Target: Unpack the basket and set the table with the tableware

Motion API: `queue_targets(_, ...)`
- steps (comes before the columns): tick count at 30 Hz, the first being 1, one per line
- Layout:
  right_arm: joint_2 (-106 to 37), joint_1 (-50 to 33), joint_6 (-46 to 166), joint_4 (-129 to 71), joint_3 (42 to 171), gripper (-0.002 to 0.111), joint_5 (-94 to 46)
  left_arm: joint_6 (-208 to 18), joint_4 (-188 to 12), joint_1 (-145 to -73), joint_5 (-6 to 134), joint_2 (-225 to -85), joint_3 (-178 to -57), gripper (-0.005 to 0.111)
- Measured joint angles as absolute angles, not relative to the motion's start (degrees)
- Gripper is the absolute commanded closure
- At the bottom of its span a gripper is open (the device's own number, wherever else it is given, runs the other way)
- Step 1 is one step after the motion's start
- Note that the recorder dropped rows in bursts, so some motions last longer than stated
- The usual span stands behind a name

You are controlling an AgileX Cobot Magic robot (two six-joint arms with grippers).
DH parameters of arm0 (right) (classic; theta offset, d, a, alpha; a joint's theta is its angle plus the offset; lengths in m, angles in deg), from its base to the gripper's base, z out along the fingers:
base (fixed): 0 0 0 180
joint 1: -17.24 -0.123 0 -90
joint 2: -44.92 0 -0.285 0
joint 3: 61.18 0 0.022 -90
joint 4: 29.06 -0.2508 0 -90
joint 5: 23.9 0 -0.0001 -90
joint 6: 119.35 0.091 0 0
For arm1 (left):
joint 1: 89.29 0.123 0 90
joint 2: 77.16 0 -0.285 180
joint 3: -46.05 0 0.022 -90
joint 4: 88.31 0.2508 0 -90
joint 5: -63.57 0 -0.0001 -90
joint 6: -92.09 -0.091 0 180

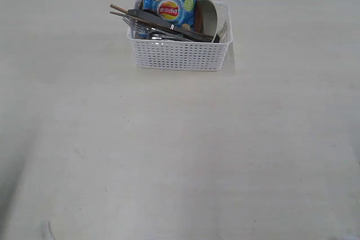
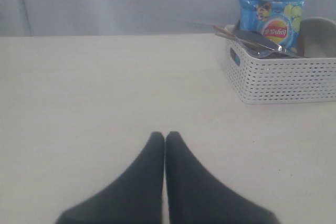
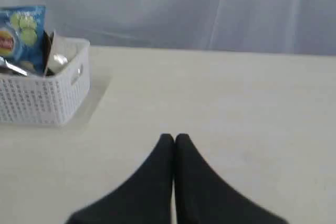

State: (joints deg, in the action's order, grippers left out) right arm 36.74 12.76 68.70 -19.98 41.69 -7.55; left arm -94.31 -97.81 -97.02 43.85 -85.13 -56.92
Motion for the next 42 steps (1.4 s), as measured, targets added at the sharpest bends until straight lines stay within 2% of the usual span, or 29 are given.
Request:
queue_targets(6,36.74,12.76,68.70,-19.77,41.69,0.108,-25.11,-94.31,-97.81,-97.02,43.85,-85.13,-56.92,0.107)
queue_targets(18,36.78,12.76,71.70,-20.21,42.03,0.108,-44.92,-94.31,-97.81,-97.02,43.85,-85.13,-56.92,0.107)
queue_targets(23,32.21,12.76,75.85,-20.21,53.10,0.108,-32.63,-94.31,-97.81,-97.02,43.85,-85.13,-56.92,0.107)
queue_targets(28,5.98,12.04,75.48,-20.21,70.78,0.108,-20.74,-94.31,-97.81,-97.02,43.85,-85.13,-56.92,0.107)
queue_targets(33,-24.81,-0.29,66.00,-20.21,86.87,0.108,1.84,-94.31,-97.81,-97.02,43.85,-85.13,-56.92,0.107)
queue_targets(38,-41.40,-8.43,59.91,-20.21,97.26,0.108,19.50,-94.31,-97.81,-97.02,43.85,-85.13,-56.92,0.107)
queue_targets(42,-49.75,-11.13,58.46,-20.21,103.82,0.108,25.92,-94.31,-97.81,-97.02,43.85,-85.13,-56.92,0.107)
